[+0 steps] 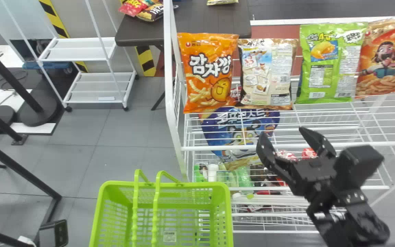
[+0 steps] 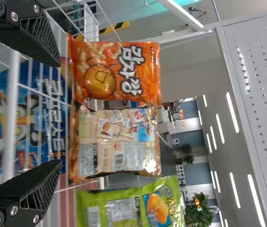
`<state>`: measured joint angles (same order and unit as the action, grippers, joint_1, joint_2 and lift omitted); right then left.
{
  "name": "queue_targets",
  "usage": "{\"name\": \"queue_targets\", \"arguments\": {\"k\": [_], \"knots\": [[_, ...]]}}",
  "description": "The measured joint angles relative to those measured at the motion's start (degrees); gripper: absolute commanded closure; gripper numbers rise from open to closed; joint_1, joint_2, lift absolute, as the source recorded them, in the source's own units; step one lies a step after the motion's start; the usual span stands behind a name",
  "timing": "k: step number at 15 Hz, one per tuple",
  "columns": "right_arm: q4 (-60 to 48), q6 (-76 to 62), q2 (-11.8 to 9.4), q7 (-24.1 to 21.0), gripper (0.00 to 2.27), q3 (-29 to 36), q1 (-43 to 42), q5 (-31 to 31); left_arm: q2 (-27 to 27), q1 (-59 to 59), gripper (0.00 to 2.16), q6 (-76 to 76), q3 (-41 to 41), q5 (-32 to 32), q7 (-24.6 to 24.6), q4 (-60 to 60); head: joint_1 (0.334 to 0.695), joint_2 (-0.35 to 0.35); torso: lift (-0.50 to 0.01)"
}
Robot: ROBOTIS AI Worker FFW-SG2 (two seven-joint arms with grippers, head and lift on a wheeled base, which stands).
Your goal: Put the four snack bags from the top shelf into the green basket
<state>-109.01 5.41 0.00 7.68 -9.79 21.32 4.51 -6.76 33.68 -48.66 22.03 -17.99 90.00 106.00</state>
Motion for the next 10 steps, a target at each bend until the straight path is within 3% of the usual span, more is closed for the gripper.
{"name": "queue_targets", "arguments": {"k": [5,10], "knots": [[12.34,2.04,0.00,-4.16,0.08,-5.70,-16.57,0.52,-0.52,-0.18,2.14,0.00,-0.53,-0.08,0.00,0.02,0.695,0.192,0.000],[26.77,-1.28,0.00,-4.12,0.08,-9.38,-29.47,6.28,-1.76,-1.62,2.15,-0.01,-2.03,-0.19,0.00,-0.74,0.695,0.216,0.000]]}}
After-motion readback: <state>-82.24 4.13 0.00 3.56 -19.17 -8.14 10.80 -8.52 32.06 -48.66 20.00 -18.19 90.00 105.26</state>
